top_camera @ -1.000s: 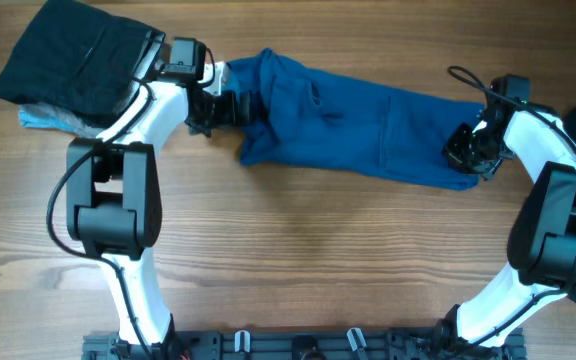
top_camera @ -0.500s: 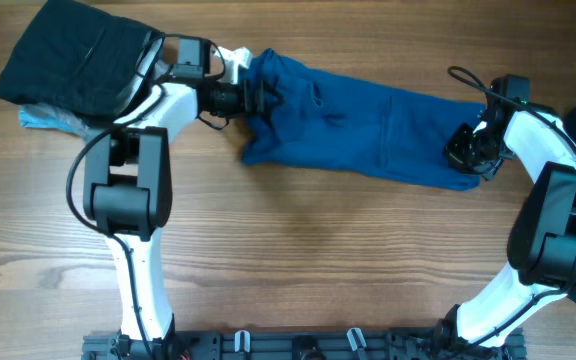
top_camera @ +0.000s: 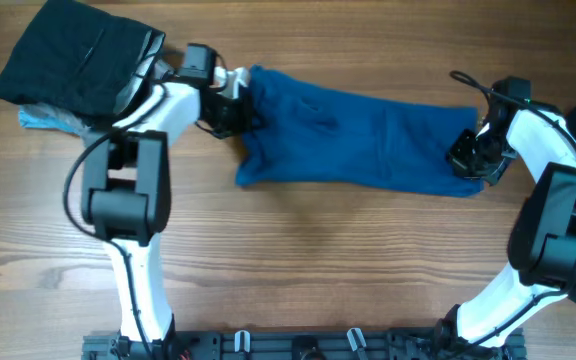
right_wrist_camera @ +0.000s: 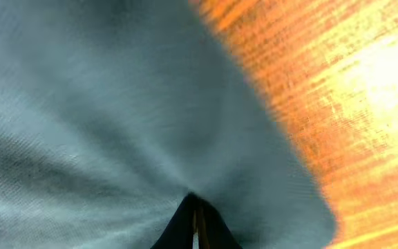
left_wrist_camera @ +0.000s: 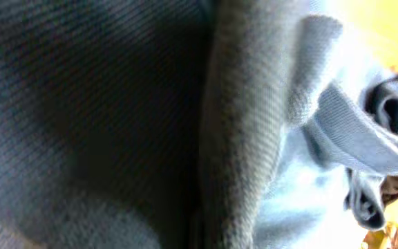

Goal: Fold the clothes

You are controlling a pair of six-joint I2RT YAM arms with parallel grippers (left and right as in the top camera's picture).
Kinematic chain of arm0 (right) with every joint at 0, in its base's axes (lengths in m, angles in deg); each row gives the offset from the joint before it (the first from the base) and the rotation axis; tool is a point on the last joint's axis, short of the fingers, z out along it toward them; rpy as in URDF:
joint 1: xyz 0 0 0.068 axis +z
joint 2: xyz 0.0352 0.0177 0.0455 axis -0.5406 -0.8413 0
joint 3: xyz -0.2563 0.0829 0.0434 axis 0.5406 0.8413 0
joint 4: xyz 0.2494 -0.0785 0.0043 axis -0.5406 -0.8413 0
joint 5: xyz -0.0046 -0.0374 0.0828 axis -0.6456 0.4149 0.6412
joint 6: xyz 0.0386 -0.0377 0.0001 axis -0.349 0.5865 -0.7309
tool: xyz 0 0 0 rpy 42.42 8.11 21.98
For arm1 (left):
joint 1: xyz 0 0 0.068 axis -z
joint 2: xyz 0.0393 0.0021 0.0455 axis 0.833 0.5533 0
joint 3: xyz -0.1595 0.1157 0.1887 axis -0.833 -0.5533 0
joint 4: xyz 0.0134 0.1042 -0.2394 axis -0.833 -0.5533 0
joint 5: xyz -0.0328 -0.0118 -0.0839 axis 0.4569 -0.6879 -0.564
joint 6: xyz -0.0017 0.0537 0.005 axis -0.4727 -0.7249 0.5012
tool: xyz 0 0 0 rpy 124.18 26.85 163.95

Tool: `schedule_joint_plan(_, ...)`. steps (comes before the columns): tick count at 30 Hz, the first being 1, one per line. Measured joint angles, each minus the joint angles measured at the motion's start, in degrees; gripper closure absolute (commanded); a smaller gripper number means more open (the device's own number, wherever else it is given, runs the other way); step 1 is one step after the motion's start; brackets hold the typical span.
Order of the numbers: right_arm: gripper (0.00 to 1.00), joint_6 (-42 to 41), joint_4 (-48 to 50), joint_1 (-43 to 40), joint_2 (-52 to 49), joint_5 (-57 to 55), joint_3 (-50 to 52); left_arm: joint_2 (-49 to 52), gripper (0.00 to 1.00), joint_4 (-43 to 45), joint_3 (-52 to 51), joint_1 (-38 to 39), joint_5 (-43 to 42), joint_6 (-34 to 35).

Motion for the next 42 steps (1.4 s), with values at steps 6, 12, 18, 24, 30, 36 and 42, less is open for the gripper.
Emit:
schedule_joint_plan(6,0.96,0.66,0.87,-0.79,3.8,-1.73,0.0,-13.42,0.96,-1.2,0.81,-1.42,4.85,0.04)
schedule_joint_plan(12,0.96,0.83,1.7,-0.83,4.15,-2.05,-0.02,-14.91,0.96,-1.33,1.55,5.25,8.22,0.22)
schedule_joint_plan(18,0.95,1.07,4.96,-0.83,4.17,-1.68,0.0,-14.91,0.96,-1.51,1.55,8.02,10.14,1.55)
schedule_joint_plan(24,0.95,5.9,13.73,-0.13,4.17,6.01,1.38,-15.76,0.96,-3.67,2.91,8.02,13.79,1.9)
schedule_joint_plan(30,0.96,8.2,16.63,2.51,4.13,10.36,4.13,-17.38,0.96,-3.8,7.26,10.71,15.96,2.67)
schedule_joint_plan(36,0.96,6.43,17.31,2.47,4.13,10.34,4.13,-16.48,0.94,1.6,7.26,20.11,21.09,6.43)
schedule_joint_plan(42,0.96,5.25,17.38,2.47,4.13,10.34,4.13,-9.97,0.8,10.54,7.26,27.36,25.57,11.15)
